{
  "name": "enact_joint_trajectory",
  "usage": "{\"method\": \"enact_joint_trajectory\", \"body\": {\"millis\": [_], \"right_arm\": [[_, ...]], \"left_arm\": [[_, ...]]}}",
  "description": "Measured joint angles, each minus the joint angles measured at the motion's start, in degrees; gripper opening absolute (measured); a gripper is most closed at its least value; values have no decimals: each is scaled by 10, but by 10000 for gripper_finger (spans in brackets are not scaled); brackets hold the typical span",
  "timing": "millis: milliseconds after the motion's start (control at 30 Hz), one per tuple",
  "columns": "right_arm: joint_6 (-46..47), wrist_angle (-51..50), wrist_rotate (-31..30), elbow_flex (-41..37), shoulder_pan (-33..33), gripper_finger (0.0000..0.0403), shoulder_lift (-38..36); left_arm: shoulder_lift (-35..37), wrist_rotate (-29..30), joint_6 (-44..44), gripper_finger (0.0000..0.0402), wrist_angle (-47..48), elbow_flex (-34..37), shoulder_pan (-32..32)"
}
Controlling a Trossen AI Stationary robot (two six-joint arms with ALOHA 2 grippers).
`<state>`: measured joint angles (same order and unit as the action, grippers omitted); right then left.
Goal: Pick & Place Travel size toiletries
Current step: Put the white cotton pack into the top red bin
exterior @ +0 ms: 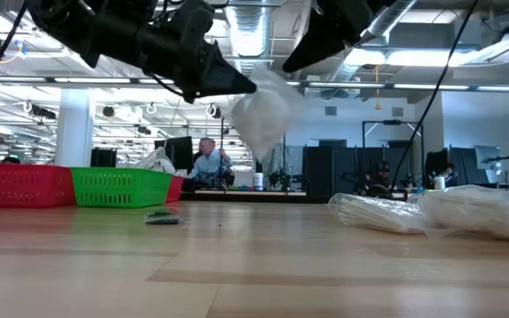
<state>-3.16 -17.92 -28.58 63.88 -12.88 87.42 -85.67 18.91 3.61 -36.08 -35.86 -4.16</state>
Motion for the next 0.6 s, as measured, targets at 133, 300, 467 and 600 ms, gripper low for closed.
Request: {"method": "enact_joint_trajectory", "body": {"millis": [133,300,467,600], "right_arm": [[2,-15,-1,0,8,55,0],[17,-27,-1,0,21,81,0],[28,-37,-1,0,26,87,0],[28,-37,0,0,20,87,0]], "left_arm": [[46,56,1,0,68,0,0],[124,122,0,0,137,3,7],[215,136,22,0,146,66,50],[292,141,44,0,143,123,94]]}}
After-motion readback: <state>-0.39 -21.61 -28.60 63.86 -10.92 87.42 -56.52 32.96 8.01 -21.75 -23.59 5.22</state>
